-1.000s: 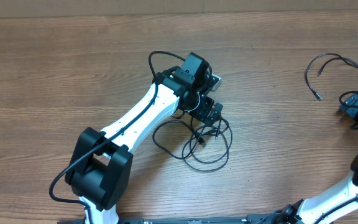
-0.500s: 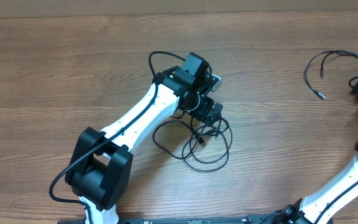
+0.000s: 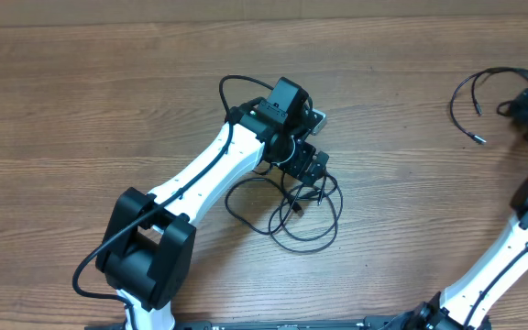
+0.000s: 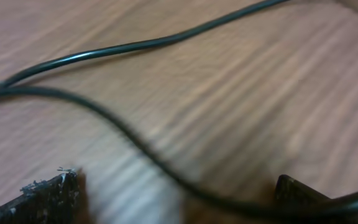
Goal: Untangle cables
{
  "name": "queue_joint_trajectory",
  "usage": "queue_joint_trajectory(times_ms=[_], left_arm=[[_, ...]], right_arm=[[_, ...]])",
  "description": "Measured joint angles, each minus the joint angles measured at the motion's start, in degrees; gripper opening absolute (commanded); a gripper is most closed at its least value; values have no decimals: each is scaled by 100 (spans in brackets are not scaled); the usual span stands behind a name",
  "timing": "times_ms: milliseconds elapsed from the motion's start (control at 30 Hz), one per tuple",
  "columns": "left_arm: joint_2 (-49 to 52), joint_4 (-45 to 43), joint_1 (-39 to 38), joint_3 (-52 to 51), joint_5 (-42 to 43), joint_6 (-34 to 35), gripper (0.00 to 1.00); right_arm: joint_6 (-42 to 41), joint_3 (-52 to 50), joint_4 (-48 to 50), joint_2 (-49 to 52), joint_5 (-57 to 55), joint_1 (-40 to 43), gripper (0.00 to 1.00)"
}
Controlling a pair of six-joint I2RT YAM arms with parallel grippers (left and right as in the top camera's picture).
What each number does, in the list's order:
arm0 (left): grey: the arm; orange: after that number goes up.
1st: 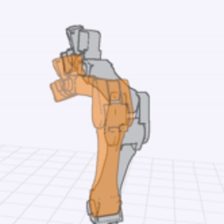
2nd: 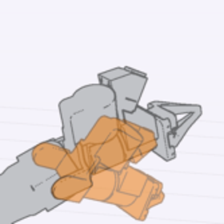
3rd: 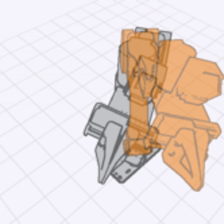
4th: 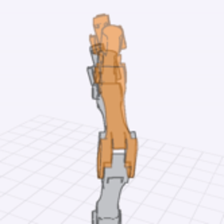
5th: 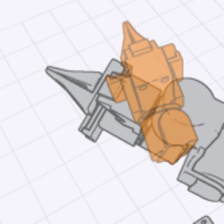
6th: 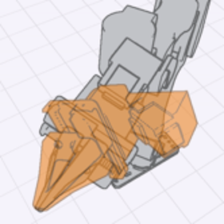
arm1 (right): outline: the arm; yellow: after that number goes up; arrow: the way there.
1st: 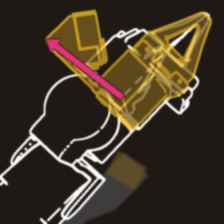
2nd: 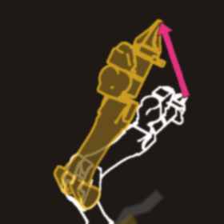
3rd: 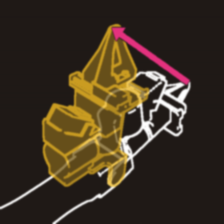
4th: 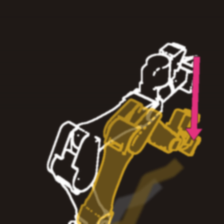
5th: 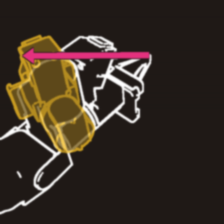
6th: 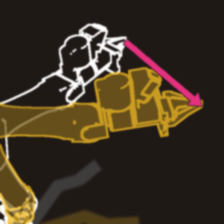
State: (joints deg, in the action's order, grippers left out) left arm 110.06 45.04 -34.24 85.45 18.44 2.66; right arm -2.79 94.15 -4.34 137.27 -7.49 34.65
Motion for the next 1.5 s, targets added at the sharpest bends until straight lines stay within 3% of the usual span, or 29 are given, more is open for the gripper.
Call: queue_joint_trajectory(times_ms=[467, 833, 1033, 1333, 1500], left_arm=[[0, 0, 0, 0, -2, 0, 100], [0, 0, 0, 0, 0, 0, 100], [0, 0, 0, 0, 0, 0, 100], [0, 2, 0, 0, 0, 0, 100], [0, 2, 0, 0, -2, 0, 100]], right_arm=[[94, 96, -365, -55, 424, -203, 100], [-17, -149, -2022, -820, 1779, -245, 100], [92, -282, -2881, -1633, 2177, -256, 100], [214, -262, -4341, -3912, 2767, -256, 100], [240, -260, -5174, -4306, 3086, -254, 100]])
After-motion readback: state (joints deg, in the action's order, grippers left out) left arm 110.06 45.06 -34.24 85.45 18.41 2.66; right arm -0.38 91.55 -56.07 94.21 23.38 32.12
